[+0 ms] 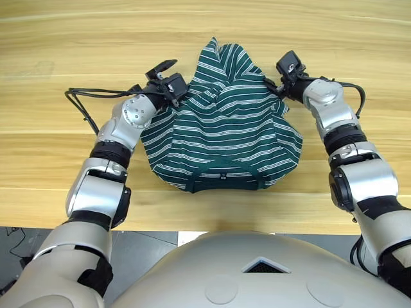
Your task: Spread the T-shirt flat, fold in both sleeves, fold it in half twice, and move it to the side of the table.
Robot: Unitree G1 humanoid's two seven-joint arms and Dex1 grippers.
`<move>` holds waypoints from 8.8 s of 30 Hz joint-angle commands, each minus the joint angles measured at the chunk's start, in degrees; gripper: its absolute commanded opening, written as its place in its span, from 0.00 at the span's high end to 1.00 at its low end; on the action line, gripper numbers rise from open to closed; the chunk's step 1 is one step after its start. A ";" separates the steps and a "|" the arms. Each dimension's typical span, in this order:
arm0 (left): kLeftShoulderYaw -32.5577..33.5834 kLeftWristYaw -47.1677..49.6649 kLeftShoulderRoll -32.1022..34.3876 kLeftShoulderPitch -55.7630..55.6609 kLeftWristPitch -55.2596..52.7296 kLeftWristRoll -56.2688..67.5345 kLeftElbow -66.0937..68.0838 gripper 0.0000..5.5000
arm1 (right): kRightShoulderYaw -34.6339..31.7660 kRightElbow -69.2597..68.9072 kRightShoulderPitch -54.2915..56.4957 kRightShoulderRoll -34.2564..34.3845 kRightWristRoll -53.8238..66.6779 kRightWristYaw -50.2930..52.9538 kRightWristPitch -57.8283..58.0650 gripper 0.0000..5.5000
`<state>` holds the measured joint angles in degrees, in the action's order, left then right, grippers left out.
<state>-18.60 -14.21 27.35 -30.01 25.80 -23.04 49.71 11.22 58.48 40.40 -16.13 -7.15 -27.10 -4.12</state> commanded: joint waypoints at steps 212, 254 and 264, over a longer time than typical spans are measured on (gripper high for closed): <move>17.35 16.64 -10.02 13.06 -17.33 6.37 -56.54 0.39 | -6.80 8.95 9.54 8.52 2.35 -6.72 -9.61 0.50; 17.38 15.71 -12.32 15.93 -18.67 4.13 -61.27 0.39 | -11.07 5.54 -1.33 3.34 3.27 6.62 -2.56 0.50; 17.83 15.61 -12.37 16.62 -18.25 4.19 -61.74 0.39 | -13.66 -0.17 -3.68 1.61 5.40 7.40 0.39 0.50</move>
<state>-0.91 1.29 15.12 -14.05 7.59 -18.47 -11.69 -2.15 59.96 38.00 -13.49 -2.29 -19.58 -5.63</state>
